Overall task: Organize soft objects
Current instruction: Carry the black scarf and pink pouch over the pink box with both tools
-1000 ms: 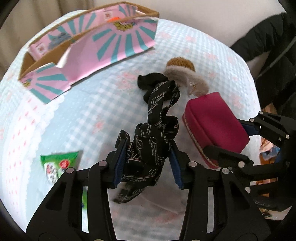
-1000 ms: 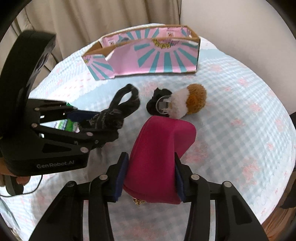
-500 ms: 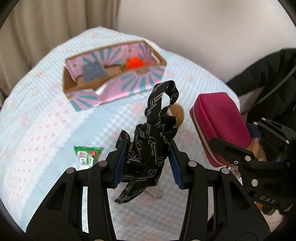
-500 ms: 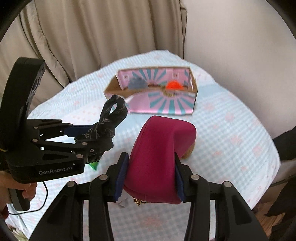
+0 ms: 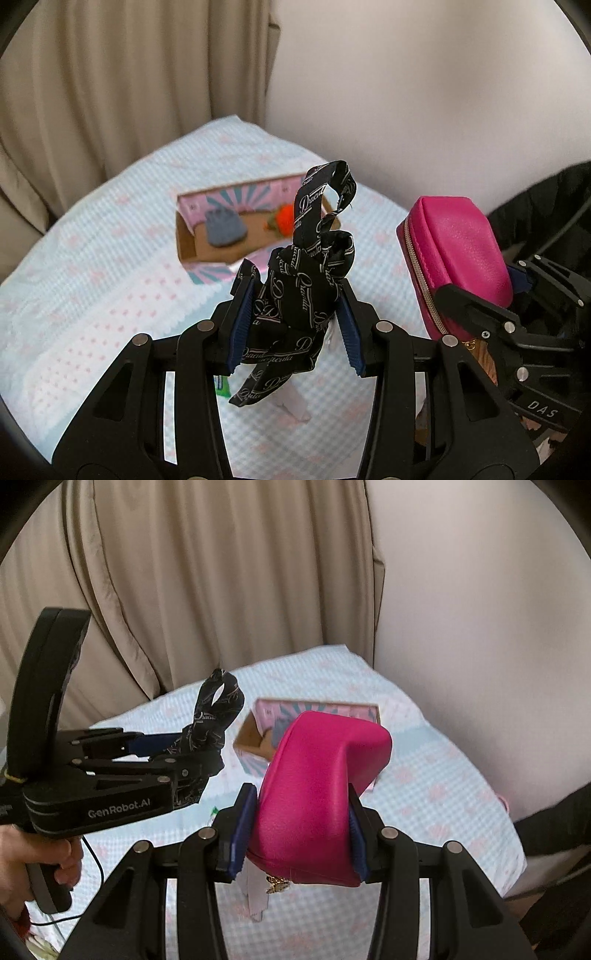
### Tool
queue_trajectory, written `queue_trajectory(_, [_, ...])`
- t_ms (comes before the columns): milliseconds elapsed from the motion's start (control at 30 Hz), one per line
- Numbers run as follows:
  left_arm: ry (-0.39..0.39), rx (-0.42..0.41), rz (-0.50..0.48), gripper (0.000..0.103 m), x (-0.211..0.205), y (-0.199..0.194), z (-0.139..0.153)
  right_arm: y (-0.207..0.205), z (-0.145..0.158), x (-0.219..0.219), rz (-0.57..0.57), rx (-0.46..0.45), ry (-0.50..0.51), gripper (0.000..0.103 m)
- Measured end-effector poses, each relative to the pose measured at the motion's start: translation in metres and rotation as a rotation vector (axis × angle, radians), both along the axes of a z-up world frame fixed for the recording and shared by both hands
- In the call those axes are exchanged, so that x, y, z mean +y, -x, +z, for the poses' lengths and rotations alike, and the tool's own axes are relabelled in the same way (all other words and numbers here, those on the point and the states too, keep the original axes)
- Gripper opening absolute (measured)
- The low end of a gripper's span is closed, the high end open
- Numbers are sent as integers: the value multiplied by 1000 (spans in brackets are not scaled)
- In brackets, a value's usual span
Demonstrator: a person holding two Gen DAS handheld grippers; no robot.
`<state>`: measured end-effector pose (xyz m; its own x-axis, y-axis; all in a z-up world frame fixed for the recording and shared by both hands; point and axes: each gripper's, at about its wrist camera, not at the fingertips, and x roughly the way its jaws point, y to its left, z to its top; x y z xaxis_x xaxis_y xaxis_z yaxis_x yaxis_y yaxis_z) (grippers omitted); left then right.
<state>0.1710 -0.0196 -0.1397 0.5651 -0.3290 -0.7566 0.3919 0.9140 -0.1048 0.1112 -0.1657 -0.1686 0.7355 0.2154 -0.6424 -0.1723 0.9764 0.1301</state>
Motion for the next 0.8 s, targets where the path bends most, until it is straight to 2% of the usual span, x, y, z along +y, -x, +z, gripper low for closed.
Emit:
queue_trajectory(233, [9,-19,92,40,-18,-35,19,-33,30,-22,67,-40,-13,42])
queue_trajectory(467, [13,-8,191,40,-36,-101,19,-107,36,-43,151,-45,-26,42])
queue_trajectory(667, [-5,52,272,40,-43,-169,-11,-181,18,-56,235,7,-21,42])
queue_trajectory(800, [-2,131,301,40,-39,-214,-53,-234,-11,-56,273,67,-12,42])
